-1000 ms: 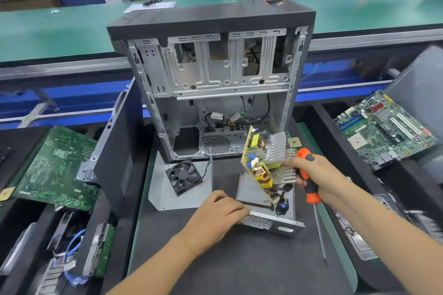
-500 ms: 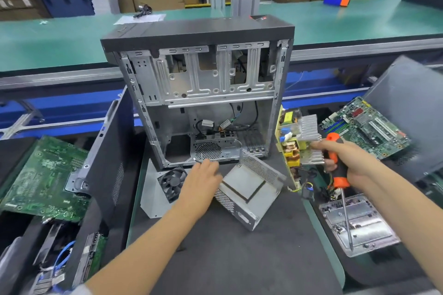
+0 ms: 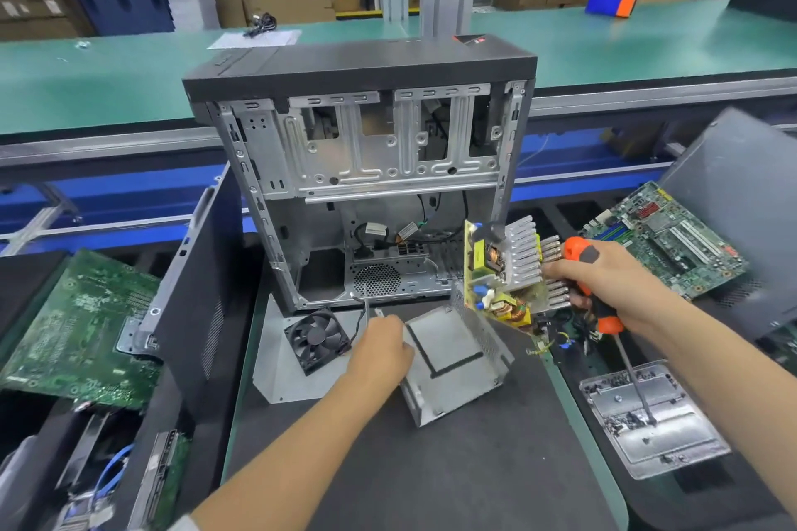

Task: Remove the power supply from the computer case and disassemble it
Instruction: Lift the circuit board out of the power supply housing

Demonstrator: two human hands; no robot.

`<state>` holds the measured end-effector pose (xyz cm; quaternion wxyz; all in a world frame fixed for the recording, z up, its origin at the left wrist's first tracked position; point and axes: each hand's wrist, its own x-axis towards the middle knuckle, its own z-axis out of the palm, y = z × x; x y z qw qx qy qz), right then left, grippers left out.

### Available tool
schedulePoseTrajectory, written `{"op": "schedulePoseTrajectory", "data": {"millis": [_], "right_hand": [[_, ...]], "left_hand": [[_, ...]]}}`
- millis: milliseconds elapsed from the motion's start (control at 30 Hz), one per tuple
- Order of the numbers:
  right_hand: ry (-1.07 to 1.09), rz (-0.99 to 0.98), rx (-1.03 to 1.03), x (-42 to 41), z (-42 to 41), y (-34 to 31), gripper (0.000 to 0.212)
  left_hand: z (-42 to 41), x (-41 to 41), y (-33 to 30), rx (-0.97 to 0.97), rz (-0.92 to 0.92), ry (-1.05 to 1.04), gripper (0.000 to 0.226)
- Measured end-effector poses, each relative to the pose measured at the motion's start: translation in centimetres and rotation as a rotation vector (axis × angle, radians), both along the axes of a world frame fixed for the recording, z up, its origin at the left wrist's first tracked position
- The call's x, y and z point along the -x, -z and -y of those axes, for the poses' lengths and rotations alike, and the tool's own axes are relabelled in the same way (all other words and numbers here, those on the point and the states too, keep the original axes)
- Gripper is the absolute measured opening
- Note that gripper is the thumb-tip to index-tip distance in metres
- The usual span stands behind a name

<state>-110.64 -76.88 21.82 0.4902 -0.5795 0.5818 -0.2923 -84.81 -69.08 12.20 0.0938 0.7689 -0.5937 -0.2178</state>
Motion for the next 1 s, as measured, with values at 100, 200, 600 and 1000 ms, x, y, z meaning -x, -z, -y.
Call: {"op": "schedulePoseTrajectory", "data": {"millis": [100,200,600,1000], "right_hand": [[-0.077,-0.085,0.075,-0.2,0.4,-0.9,0.033],[-0.165,-0.218,0.104,-0.9,0.5,-2.0,0.039],[-0.560,-0.623,0.218,-2.9,-4.6,1.4,0.028],[-0.473,-0.816,0.271,-6.3,-9.9,6.3,0.018]], "left_hand": [[0.7,-0.6,0.0,-0.003,0.026,0.002,0.013],[1.6,-0.6,-0.3,-0.002,0.044,0.021,0.019],[4.2,-1.0,0.1,0.003,0.136,0.050,0.028],[3.1,-1.0,-0.2,0.262,0.222,0.172,0.019]]}}
